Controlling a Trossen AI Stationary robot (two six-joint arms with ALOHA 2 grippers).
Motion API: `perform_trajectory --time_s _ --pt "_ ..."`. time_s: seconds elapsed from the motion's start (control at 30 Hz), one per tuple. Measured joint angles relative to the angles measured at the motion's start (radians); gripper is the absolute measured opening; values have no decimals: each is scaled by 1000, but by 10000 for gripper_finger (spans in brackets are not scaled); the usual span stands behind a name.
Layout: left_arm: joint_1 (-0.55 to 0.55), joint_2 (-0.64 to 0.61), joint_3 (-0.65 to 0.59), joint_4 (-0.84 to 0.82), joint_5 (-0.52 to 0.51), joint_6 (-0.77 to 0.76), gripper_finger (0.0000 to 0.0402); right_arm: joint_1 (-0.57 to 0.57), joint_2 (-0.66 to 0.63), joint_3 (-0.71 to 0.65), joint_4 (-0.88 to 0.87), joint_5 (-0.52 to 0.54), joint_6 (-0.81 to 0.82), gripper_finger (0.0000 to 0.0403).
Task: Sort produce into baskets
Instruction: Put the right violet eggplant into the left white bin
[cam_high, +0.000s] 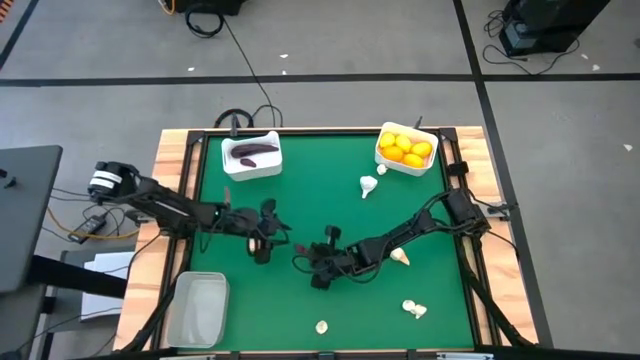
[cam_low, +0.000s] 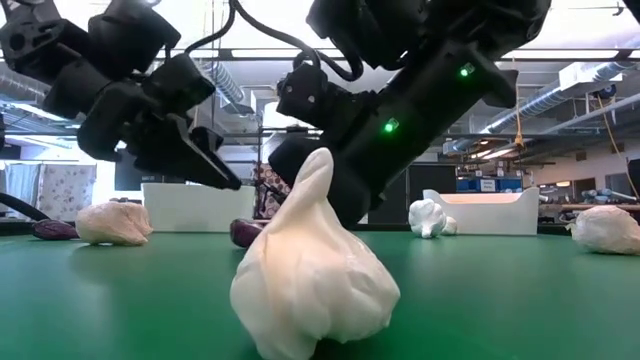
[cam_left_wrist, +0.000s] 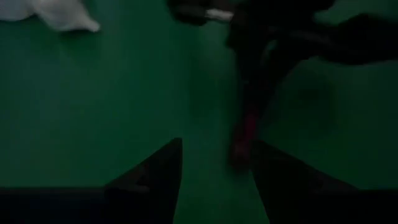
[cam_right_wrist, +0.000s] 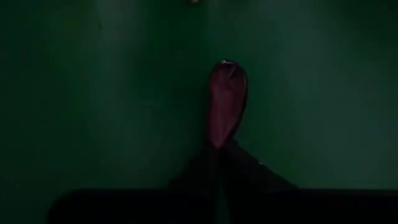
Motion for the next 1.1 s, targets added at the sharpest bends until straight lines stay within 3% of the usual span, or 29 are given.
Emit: perform_trajectory --time_s 0.23,0.47,0.87,1.1 --pt "0 57 0 60 44 -135 205 -18 0 -1 36 215 -133 29" --pt "2 57 0 60 -79 -161 248 -61 0 -2 107 131 -303 12" --pt "3 59 1 22 -258 -105 277 -59 -2 0 117 137 -321 11" --pt "3 59 0 -15 -194 -3 276 -55 -4 1 147 162 -360 11"
